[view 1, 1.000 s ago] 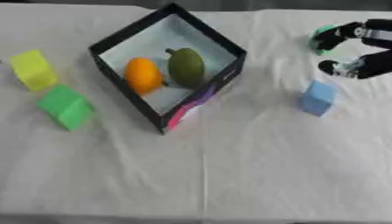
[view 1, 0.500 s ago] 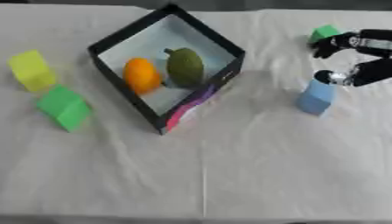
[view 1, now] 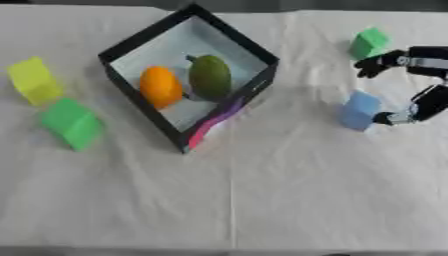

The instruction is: Pick up objects on the table and place them in the box.

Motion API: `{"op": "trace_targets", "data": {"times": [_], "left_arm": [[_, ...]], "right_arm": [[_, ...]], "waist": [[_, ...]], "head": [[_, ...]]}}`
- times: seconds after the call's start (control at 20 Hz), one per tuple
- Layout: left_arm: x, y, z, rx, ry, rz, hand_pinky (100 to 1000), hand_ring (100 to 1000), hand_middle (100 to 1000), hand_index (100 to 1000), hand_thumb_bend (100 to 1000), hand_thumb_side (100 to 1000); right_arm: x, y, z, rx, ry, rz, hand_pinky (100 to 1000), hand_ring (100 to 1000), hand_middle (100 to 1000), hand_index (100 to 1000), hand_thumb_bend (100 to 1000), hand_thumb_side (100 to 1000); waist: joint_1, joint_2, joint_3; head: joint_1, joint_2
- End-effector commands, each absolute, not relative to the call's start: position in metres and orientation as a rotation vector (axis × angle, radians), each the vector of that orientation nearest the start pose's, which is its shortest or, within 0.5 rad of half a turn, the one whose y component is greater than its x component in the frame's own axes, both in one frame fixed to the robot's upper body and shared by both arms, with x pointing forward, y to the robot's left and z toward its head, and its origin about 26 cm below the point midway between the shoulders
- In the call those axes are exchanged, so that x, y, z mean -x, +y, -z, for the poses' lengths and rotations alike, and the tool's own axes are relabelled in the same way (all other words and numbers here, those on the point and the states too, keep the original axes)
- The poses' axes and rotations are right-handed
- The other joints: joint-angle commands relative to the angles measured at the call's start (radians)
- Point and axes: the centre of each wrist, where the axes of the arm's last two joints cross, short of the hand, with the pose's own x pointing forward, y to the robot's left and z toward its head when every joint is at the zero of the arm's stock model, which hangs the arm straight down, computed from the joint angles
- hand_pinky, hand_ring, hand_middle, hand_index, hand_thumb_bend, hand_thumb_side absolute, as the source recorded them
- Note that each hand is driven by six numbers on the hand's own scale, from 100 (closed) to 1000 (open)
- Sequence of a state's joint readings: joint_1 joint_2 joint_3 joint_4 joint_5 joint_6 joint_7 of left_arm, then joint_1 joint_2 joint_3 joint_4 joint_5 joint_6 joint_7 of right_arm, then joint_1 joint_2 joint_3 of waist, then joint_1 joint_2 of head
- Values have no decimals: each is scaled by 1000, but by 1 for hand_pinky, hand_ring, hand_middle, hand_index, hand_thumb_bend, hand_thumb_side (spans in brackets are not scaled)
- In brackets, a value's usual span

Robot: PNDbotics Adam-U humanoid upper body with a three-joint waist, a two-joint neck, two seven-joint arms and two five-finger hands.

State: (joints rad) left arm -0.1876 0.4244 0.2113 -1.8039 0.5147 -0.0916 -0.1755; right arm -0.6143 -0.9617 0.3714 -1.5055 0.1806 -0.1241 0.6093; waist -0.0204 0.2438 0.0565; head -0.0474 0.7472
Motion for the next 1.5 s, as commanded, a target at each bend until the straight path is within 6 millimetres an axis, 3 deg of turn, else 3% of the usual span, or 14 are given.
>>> {"op": "trace_targets", "data": {"times": [0.05, 0.45, 0.95, 1.5], "left_arm": [[-302, 361, -166, 142, -2155, 148, 789, 625, 773, 787, 100, 625], [-302, 360, -166, 147, -2155, 155, 789, 624, 774, 787, 100, 624], [-303, 358, -166, 154, -2154, 166, 789, 624, 774, 786, 100, 622], [-303, 358, -166, 157, -2153, 170, 789, 624, 774, 782, 100, 619]], "right_arm": [[-372, -354, -241, 484, -1332, -1679, 1000, 904, 871, 1000, 430, 176], [-376, -355, -237, 512, -1332, -1660, 1000, 905, 872, 1000, 430, 184], [-380, -353, -230, 567, -1341, -1610, 1000, 901, 850, 1000, 369, 157], [-384, -353, -223, 573, -1318, -1595, 1000, 893, 764, 991, 294, 339]], "waist": [[-12, -38, 2], [-12, -37, 9], [-12, -35, 14], [-11, -35, 12]], "head": [[-6, 2], [-10, 3], [-17, 3], [-22, 3]]}}
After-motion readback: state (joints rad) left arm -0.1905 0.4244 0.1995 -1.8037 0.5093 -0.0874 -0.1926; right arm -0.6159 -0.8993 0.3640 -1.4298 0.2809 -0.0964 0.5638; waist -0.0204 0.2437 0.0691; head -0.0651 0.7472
